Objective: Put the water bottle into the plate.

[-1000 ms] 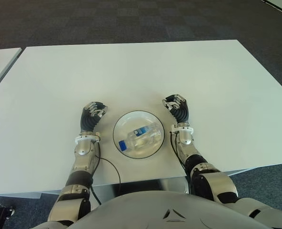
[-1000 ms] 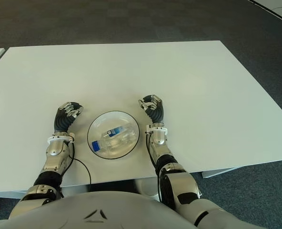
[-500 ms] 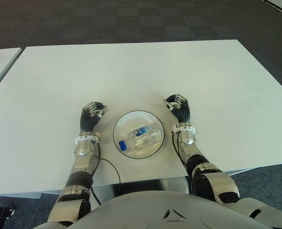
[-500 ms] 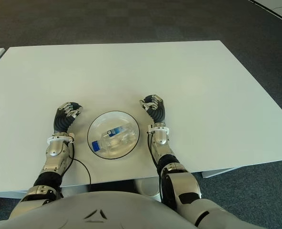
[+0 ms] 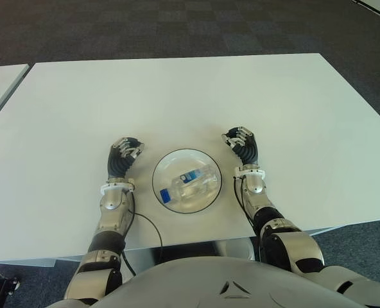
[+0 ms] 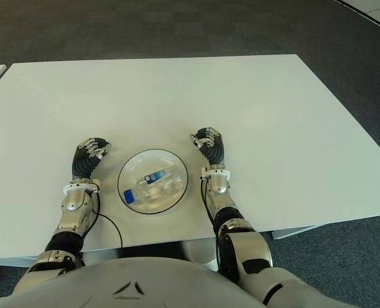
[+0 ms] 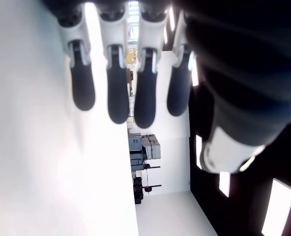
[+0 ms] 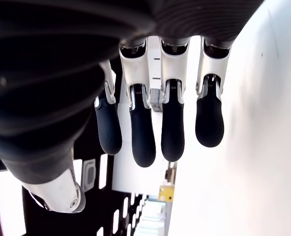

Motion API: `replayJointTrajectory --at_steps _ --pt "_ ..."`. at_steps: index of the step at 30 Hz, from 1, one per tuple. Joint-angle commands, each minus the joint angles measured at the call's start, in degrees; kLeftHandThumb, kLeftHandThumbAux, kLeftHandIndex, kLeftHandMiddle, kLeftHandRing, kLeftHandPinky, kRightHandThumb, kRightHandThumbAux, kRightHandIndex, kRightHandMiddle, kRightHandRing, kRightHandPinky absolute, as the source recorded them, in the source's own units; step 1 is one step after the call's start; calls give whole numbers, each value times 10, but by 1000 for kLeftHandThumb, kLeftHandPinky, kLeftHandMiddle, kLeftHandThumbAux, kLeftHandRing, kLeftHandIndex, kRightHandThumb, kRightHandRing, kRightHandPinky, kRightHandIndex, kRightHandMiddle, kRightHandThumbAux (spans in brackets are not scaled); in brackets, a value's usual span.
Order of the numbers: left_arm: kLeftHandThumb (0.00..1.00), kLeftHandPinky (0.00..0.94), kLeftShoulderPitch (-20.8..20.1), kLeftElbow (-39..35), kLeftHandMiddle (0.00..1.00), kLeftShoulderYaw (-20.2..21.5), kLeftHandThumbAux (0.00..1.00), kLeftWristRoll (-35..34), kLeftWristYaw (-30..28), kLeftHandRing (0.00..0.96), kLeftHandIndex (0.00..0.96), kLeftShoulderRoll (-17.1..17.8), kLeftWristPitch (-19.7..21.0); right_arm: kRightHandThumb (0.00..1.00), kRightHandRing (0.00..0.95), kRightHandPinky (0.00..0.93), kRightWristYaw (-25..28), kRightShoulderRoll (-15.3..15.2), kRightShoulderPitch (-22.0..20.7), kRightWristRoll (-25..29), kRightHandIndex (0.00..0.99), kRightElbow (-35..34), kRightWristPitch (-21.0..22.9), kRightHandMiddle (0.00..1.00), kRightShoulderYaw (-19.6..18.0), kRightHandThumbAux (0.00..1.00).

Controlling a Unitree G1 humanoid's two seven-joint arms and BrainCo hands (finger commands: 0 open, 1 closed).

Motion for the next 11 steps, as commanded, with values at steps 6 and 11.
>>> replayJointTrajectory --at_steps 6,11 --pt "709 416 30 23 450 3 717 -1 9 418 428 -10 40 701 697 688 10 -5 60 12 434 32 58 684 -11 731" --pt "709 421 30 22 451 4 717 -1 8 422 428 -10 40 701 694 687 11 -6 60 13 434 33 59 681 -14 731"
